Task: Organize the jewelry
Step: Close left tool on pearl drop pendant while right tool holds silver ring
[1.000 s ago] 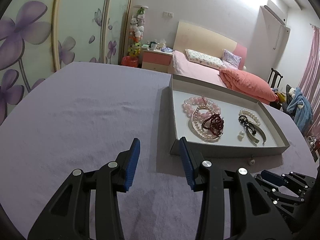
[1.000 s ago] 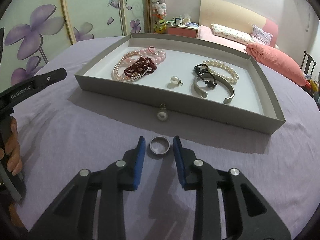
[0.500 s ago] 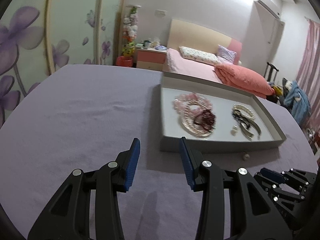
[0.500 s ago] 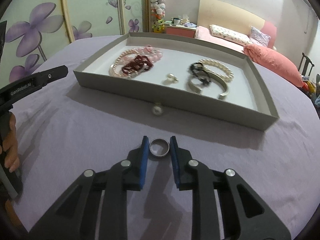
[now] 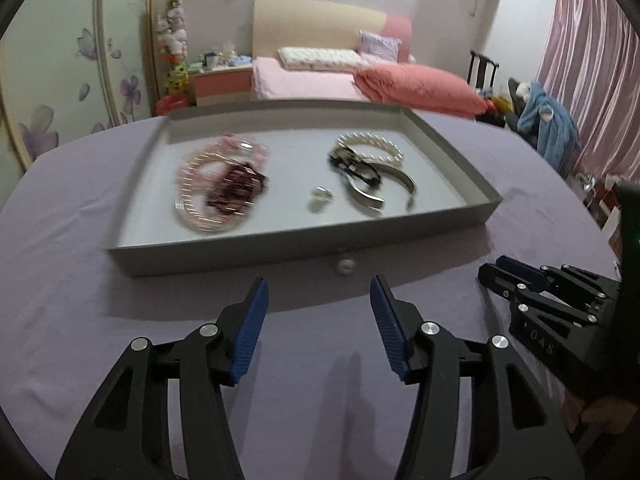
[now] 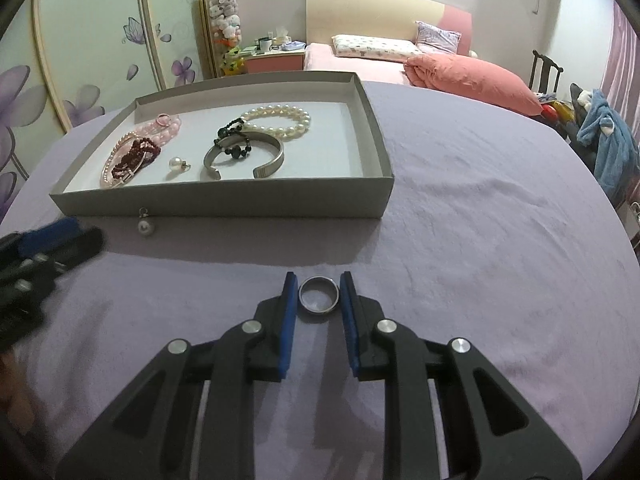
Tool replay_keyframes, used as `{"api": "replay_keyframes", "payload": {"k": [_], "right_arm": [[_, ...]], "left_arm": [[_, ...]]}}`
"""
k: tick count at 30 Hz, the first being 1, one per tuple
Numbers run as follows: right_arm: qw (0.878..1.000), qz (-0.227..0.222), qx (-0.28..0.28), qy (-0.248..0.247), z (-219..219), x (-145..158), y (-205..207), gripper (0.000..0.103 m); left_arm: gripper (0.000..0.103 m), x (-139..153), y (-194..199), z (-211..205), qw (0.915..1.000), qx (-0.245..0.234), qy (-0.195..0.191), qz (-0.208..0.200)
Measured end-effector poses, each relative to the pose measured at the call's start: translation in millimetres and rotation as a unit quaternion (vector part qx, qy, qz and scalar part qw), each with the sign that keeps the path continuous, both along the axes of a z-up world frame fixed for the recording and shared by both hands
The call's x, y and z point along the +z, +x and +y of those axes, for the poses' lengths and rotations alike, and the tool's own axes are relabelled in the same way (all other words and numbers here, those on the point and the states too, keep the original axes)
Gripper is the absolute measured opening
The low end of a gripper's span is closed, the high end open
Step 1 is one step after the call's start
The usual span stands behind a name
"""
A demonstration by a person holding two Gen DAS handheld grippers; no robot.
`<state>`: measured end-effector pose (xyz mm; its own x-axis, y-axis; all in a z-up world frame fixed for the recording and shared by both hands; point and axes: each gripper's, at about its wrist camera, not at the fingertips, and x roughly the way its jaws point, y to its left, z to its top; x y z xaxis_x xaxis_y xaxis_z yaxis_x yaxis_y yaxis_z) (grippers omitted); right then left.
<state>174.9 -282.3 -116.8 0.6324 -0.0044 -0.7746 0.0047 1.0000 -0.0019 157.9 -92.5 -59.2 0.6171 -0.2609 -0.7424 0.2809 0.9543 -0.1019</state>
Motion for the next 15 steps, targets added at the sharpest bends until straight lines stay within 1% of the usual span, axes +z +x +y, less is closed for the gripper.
{"api": "replay_keyframes", "payload": {"k": [4, 5, 8, 10, 15], "right_arm": [[1.000, 0.000, 0.001, 0.017, -9, 0, 0, 0.022], [1.000, 0.000, 0.001, 0.018, -5, 0, -2, 0.022], [1.000, 0.000, 0.002, 0.025, -5, 0, -3, 0.022], [1.000, 0.000, 0.004, 0.027, -6, 0, -3, 0.022], [1.000, 0.000, 0.005, 0.027, -5, 0, -4, 0.022]], "left_arm": [[0.054, -10, 13, -17, 0.9996, 0.017, 0.011, 0.020], [0.054, -11, 16, -20, 0.9994, 0.021, 0.014, 0.023], [0.054, -12, 19, -25, 0.9989, 0.032, 0.025, 0.022], [0.052, -11, 21, -28, 0.9987, 0.036, 0.027, 0.022], [0.035, -11, 23, -31, 0.9972, 0.057, 0.045, 0.014]]}}
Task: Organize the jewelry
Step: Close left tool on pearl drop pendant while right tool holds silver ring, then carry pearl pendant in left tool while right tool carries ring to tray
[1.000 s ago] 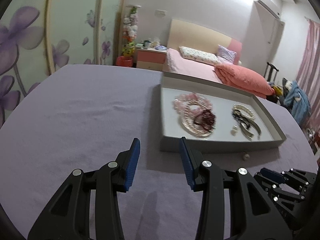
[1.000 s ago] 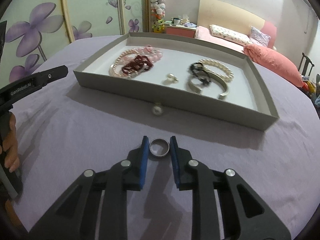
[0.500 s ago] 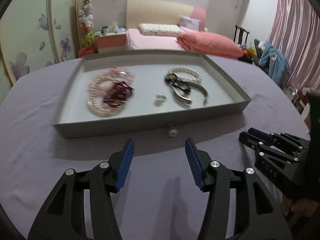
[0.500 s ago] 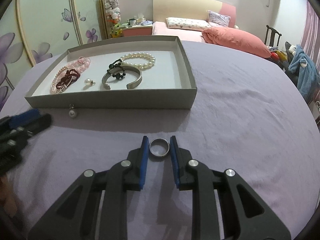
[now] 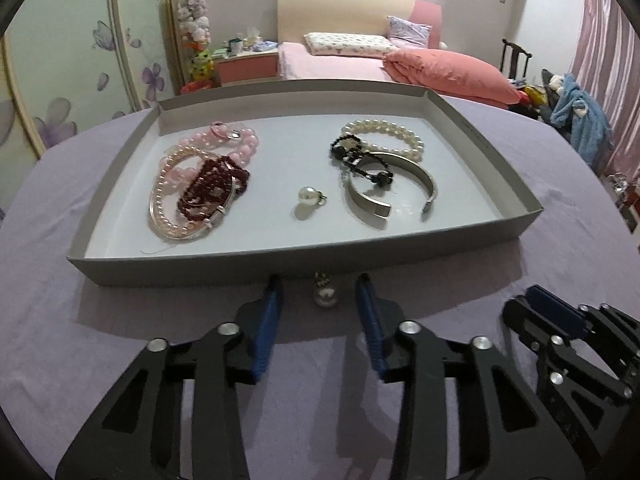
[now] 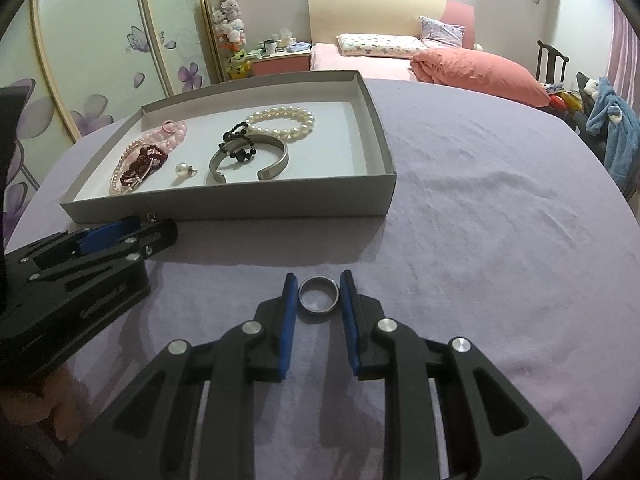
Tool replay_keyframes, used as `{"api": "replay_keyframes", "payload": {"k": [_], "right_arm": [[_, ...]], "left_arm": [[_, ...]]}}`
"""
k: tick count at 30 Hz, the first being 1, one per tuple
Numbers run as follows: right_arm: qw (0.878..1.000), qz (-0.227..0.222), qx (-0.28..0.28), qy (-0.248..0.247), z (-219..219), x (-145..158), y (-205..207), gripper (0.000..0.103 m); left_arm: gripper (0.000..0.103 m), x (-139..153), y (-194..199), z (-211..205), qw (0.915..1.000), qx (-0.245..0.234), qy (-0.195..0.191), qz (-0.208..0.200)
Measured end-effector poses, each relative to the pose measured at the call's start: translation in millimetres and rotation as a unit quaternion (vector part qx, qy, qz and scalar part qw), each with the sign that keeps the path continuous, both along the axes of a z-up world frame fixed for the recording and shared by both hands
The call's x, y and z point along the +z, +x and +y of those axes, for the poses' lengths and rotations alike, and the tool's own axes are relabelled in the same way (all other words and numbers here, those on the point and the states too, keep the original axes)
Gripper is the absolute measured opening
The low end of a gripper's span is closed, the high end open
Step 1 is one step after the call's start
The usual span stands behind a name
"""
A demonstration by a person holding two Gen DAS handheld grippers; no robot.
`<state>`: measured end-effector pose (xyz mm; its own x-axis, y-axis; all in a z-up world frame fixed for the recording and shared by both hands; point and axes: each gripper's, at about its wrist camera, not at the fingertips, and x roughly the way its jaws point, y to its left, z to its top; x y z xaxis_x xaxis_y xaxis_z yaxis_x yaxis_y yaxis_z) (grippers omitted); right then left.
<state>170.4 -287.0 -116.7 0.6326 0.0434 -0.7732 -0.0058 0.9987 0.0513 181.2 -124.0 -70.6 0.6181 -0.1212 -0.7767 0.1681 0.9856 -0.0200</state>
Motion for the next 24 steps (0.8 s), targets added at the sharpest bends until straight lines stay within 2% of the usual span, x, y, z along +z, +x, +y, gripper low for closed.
{"api": "replay_keyframes", "payload": {"k": [2, 3, 4, 10, 18, 24], "right_arm": [[1.000, 0.000, 0.000, -0.002, 1, 0, 1, 0.022], [1.000, 0.000, 0.000, -0.004, 2, 0, 0, 0.022], [1.000, 0.000, 0.001, -0.006, 2, 0, 0, 0.022], [1.000, 0.001, 0.007, -0.014, 11, 0, 0, 0.022], [0.998, -0.001, 0.058, -0.028, 52, -1, -3, 0.022], [0.998, 0.000, 0.060, -0.030, 58, -1, -2, 0.022]], "left_arm": [[0.027, 0, -1, 1, 1.0000, 0.006, 0.007, -0.002], [0.017, 0, -1, 3, 0.9999, 0.009, 0.006, -0.002], [0.015, 1, -1, 6, 1.0000, 0.009, 0.002, -0.001], [0.014, 1, -13, 33, 0.9999, -0.001, 0.010, -0.002], [0.015, 2, -27, 92, 0.9988, 0.027, 0.041, -0.004], [0.015, 2, -27, 98, 0.9989, 0.032, 0.034, -0.003]]}}
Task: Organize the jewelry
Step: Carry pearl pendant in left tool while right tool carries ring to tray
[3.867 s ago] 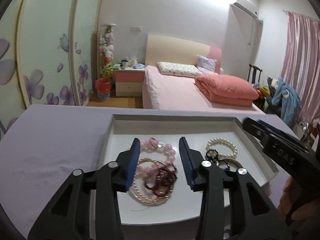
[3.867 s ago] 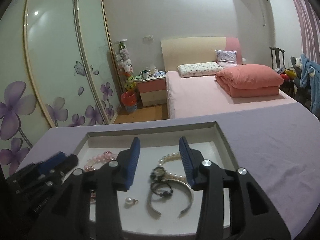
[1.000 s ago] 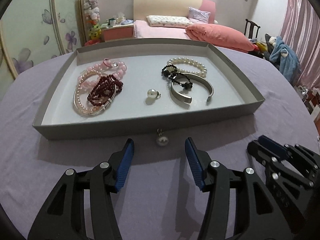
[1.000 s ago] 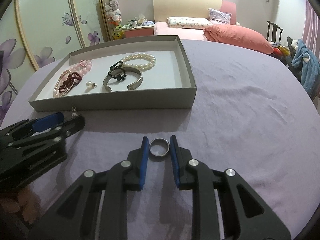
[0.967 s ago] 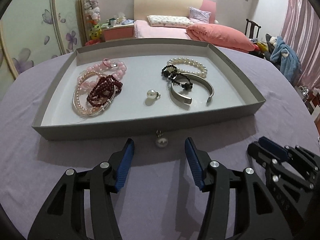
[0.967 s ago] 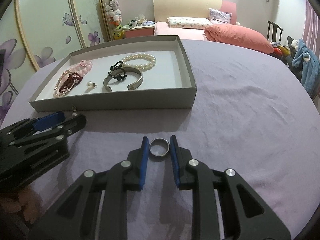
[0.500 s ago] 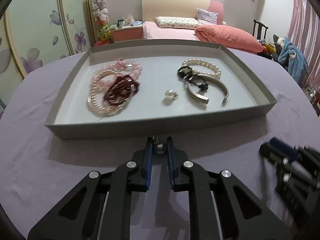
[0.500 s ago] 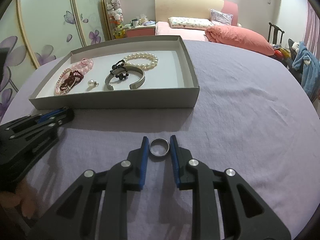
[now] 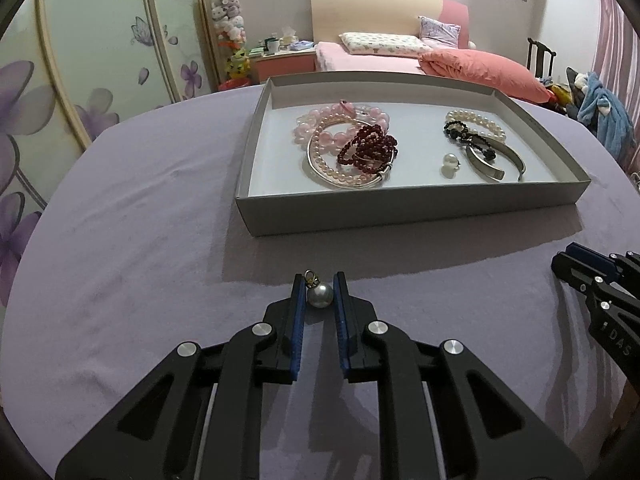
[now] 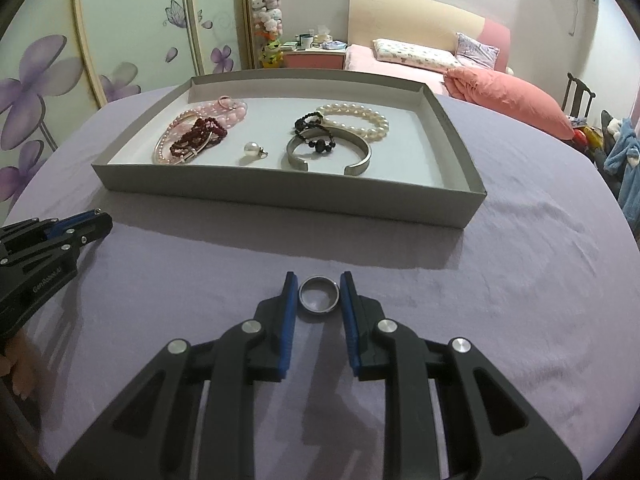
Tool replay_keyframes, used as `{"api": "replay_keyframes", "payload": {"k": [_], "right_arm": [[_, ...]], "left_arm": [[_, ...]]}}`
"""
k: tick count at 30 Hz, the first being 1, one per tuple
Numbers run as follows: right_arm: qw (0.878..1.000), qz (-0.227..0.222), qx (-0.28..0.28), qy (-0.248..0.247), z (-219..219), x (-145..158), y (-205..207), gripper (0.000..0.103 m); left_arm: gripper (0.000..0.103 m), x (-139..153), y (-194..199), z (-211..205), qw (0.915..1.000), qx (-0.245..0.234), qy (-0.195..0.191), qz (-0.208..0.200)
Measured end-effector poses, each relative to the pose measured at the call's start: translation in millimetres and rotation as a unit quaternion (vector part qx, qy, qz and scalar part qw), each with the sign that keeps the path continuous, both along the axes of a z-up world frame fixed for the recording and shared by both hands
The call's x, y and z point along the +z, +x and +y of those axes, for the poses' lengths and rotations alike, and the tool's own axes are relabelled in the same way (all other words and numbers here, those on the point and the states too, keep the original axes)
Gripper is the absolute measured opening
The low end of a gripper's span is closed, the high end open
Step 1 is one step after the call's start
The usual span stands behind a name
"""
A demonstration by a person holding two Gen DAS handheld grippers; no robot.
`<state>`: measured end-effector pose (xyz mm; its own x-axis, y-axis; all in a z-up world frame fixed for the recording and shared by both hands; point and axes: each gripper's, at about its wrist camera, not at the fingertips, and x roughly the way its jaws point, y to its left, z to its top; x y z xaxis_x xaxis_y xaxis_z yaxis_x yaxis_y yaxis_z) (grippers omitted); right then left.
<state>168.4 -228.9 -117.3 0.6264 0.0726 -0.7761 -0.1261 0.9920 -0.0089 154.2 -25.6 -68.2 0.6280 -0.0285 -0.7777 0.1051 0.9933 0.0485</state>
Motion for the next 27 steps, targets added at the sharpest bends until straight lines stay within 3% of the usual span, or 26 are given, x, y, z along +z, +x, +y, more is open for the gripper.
{"api": "replay_keyframes", "payload": {"k": [21, 27], "right_arm": [[1.000, -0.001, -0.009, 0.024, -10, 1, -2, 0.022], [0.999, -0.027, -0.013, 0.039, -11, 16, -7, 0.022]], "left_arm": [[0.014, 1, 0, 12, 0.9995, 0.004, -0.031, 0.001], [0.014, 8, -7, 19, 0.9982, 0.009, -0.056, -0.017]]}}
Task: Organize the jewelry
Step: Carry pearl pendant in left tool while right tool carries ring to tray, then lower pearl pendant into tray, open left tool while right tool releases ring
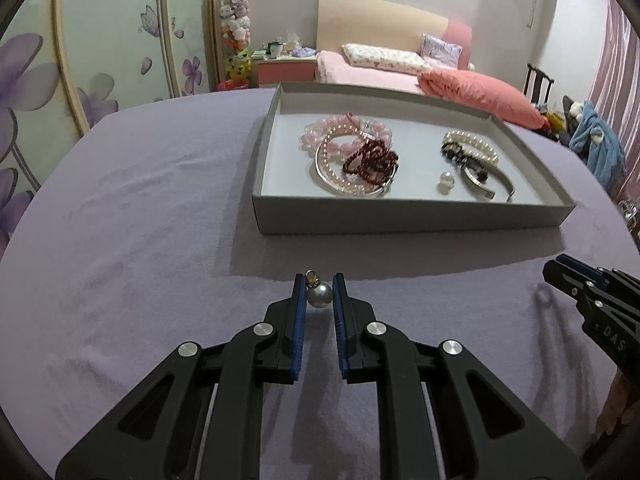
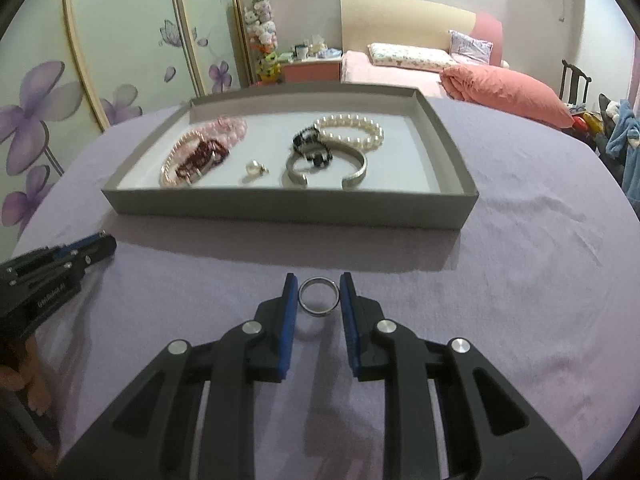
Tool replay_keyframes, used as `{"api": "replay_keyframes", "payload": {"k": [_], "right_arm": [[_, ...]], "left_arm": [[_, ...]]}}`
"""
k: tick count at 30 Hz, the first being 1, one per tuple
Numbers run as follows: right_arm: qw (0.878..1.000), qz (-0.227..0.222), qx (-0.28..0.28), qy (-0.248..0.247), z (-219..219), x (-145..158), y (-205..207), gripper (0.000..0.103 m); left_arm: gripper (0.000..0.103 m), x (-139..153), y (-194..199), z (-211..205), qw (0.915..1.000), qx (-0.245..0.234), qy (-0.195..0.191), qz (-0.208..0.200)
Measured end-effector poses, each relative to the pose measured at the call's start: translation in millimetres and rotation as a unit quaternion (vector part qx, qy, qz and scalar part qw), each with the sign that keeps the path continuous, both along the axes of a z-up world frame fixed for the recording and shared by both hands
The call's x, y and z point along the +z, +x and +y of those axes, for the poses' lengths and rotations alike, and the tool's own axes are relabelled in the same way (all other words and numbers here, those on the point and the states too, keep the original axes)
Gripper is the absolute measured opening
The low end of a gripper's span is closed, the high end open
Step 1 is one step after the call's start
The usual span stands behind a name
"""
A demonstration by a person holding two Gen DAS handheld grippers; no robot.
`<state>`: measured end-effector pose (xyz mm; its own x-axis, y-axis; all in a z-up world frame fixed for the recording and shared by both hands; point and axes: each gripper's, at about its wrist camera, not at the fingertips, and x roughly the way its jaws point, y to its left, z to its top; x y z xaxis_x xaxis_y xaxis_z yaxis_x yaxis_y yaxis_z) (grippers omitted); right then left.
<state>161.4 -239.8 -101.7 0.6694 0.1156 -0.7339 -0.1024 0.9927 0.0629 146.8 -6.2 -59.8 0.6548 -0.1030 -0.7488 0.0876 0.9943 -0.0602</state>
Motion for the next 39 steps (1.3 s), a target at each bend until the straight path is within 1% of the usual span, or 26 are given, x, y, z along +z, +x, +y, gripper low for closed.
{"api": "replay_keyframes", "payload": {"k": [5, 9, 13, 15, 19, 21, 24, 30, 35, 39], "right_arm": [[0.999, -0.032, 0.003, 0.007, 6, 17, -3, 0.022], [0.998, -0.069, 0.003, 0.009, 12, 32, -7, 0.022], [0.993, -0.114, -0.002, 0.013, 14, 48, -12, 0.022], [0.990, -0.137, -0.006, 0.016, 15, 55, -14, 0.022], [0.983, -0.182, -0.012, 0.020, 16, 69, -21, 0.022], [0.980, -0.199, -0.015, 0.018, 16, 73, -24, 0.022], [0.973, -0.229, -0.023, 0.013, 19, 79, -27, 0.022], [0.962, -0.272, -0.038, -0.003, 20, 85, -29, 0.022], [0.960, -0.277, -0.042, -0.002, 19, 85, -25, 0.022], [0.960, -0.276, -0.047, -0.001, 16, 86, -20, 0.022]], "left_arm": [[0.014, 16, -8, -2, 0.9992, -0.002, -0.011, -0.037], [0.014, 34, -15, -6, 0.9963, 0.001, -0.012, -0.085], [0.014, 50, -20, -9, 0.9905, 0.006, -0.009, -0.137], [0.014, 58, -24, -11, 0.9856, 0.007, -0.001, -0.169], [0.014, 68, -29, -17, 0.9772, 0.003, 0.009, -0.212], [0.014, 71, -31, -19, 0.9741, 0.000, 0.013, -0.226], [0.014, 73, -30, -22, 0.9709, -0.004, 0.014, -0.239], [0.014, 71, -25, -24, 0.9685, -0.002, 0.008, -0.249], [0.014, 71, -25, -23, 0.9665, -0.001, 0.006, -0.257], [0.014, 71, -24, -23, 0.9665, 0.000, 0.005, -0.257]]}}
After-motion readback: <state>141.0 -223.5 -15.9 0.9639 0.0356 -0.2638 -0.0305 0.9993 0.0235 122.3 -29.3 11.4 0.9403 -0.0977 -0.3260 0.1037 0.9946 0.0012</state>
